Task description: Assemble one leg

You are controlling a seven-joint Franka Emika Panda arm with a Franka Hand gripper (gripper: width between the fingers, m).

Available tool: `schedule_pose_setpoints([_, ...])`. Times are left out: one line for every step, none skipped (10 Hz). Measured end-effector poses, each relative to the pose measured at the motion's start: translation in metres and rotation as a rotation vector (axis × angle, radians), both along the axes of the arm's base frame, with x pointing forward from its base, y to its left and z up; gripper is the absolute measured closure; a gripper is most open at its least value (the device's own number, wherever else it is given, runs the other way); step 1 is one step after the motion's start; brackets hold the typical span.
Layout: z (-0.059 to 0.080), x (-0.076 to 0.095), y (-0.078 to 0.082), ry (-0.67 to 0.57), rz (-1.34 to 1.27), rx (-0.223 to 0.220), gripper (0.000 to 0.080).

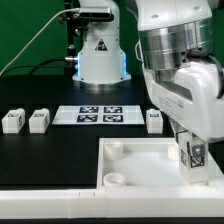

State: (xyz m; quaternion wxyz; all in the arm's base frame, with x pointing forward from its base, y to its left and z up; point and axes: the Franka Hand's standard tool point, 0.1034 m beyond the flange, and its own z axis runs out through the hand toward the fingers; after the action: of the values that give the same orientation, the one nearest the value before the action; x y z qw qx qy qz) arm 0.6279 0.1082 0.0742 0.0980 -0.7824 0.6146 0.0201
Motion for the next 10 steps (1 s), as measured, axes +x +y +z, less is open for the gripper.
schedule_pose_setpoints([0.0, 0.0, 0.001, 0.001, -0.003, 0.001, 0.029])
schedule_pose_setpoints([0.0, 0.0, 0.001, -0.005, 0.017, -0.001, 0.018])
schedule_pose_setpoints([-0.002, 0.003, -0.004, -0.096, 0.272, -0.039, 0.0159])
schedule_pose_setpoints([-0.004, 0.001, -0.002, -0.144, 0.49, -0.068, 0.0159])
schedule_pose_setpoints([-0.004, 0.0, 0.008, -0.178, 0.69, -0.086, 0.0151])
schedule_pose_setpoints([-0.003, -0.001, 0.014, -0.214, 0.897, -0.106, 0.0151])
schedule_pose_setpoints([-0.004, -0.001, 0.011, -0.229, 0.989, -0.118, 0.0151])
schedule_pose_setpoints([-0.004, -0.001, 0.009, -0.253, 1.148, -0.143, 0.0151])
schedule_pose_setpoints([-0.004, 0.0, 0.007, -0.283, 1.37, -0.176, 0.0151])
schedule_pose_setpoints([-0.004, 0.0, 0.007, -0.281, 1.355, -0.173, 0.0278])
